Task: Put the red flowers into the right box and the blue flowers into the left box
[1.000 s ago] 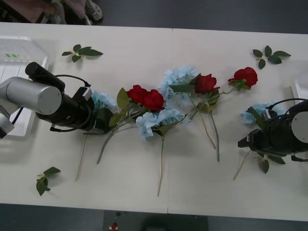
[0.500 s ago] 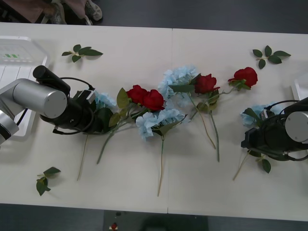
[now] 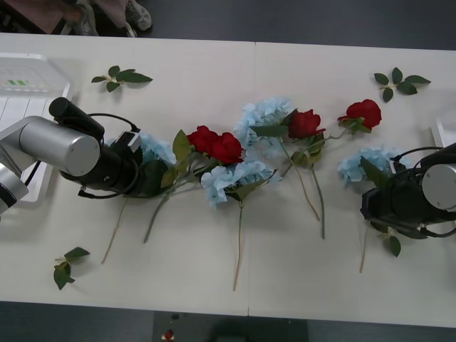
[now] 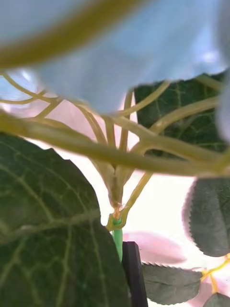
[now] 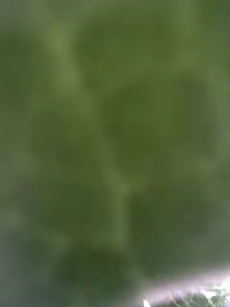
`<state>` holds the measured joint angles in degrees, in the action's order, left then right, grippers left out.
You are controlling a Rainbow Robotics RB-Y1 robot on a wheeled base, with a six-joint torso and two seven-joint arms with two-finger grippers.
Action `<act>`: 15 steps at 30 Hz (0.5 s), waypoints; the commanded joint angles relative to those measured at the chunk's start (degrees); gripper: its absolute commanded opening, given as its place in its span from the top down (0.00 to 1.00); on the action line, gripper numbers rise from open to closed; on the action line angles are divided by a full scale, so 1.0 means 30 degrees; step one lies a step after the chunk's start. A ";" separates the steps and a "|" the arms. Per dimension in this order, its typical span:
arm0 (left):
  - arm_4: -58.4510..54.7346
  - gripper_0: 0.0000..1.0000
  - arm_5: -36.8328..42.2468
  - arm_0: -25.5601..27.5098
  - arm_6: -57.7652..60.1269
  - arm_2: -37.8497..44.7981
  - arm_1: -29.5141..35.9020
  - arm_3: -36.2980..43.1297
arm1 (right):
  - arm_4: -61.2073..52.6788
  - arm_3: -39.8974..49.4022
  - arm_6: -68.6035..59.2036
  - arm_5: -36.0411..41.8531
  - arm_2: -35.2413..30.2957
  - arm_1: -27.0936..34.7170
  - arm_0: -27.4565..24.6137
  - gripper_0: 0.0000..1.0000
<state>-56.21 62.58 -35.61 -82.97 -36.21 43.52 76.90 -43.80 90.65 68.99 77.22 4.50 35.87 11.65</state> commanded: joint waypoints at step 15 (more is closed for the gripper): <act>-0.0393 1.00 0.2490 -0.0903 0.1172 0.2459 0.6586 0.6564 | -1.1474 0.3679 0.9581 0.2884 -0.3288 0.0965 0.1711 1.00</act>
<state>-56.82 67.52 -35.67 -82.96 -33.22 59.22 93.45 -74.81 100.45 97.07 84.61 -4.34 39.61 13.55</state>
